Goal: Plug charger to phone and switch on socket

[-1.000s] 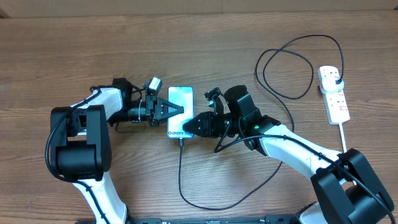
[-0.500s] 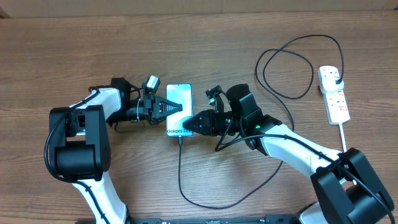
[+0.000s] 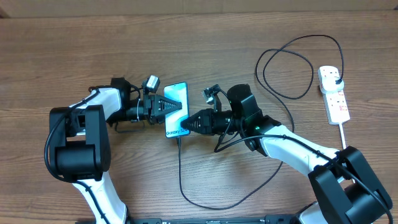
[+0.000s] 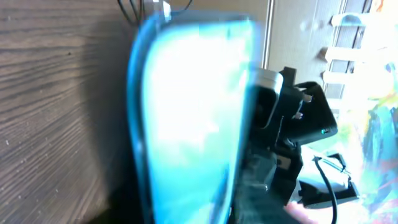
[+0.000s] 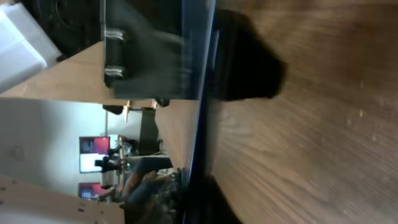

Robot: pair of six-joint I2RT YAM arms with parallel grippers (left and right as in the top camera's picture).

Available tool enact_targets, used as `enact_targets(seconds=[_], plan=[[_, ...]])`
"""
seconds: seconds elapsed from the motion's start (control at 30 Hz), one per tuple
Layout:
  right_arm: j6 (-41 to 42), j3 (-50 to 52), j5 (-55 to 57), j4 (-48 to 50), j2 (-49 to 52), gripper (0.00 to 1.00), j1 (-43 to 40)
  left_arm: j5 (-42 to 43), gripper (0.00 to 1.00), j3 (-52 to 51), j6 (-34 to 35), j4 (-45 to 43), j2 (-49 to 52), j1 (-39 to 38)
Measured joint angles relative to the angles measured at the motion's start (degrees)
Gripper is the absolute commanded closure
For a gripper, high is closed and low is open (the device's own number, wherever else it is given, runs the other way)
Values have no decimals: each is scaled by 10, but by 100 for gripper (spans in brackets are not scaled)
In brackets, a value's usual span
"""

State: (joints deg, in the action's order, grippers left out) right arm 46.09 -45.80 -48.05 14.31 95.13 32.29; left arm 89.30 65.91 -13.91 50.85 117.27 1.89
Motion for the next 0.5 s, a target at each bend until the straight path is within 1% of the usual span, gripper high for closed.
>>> enact_targets(seconds=[0.2,0.37,0.5], plan=[[-3,0,-4,-14,0,96,-2,-9,0,0,0,0,0,-4],[-7,0,23,-78,0,96,-18,-16,0,0,0,-1,0,-4],[-29,-1,46,-131,0,97,-30,-32,0,0,0,-5,0,-5]])
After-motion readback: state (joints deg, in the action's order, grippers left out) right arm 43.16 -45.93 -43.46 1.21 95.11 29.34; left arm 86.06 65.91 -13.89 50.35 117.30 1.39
